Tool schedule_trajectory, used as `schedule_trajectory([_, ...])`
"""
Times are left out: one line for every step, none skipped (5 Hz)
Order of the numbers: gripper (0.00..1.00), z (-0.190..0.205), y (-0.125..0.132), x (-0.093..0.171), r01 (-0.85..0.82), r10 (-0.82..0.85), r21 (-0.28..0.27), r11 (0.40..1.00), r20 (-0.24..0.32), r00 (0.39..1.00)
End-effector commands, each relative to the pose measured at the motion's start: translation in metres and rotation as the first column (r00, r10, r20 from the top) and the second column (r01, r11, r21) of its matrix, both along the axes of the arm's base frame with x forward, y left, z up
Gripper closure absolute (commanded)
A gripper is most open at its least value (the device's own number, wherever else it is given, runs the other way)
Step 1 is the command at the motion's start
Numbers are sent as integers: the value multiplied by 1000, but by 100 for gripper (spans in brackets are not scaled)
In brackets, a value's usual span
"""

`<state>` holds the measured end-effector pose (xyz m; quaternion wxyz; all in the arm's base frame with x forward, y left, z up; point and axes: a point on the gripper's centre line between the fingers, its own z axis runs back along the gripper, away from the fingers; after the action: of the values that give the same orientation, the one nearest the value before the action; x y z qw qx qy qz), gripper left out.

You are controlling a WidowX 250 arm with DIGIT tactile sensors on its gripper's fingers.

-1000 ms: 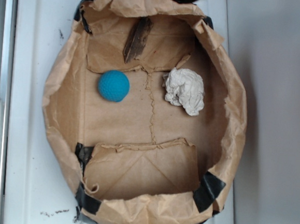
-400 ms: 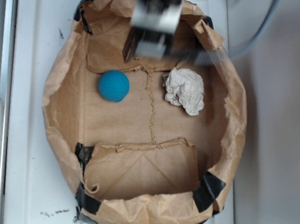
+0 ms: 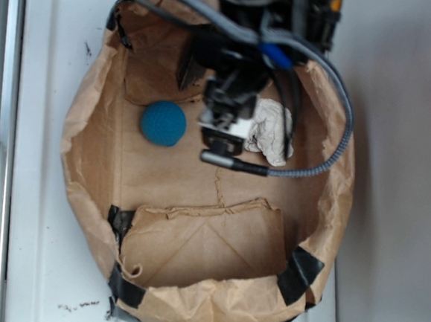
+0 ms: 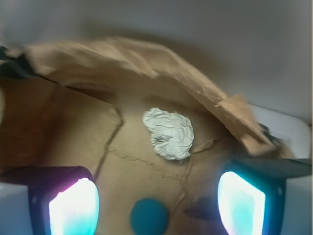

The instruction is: Grab the white paper.

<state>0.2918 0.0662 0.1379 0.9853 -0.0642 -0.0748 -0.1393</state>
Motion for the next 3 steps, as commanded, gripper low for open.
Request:
schedule_trajectory([0,-32,14,22,30,-31,-28,999,-20,999])
schedule_trajectory([0,-30,16,23,57,-56,32,998,-18,998])
schedule_trajectory([0,-30,16,23,57,-56,32,998,-18,998])
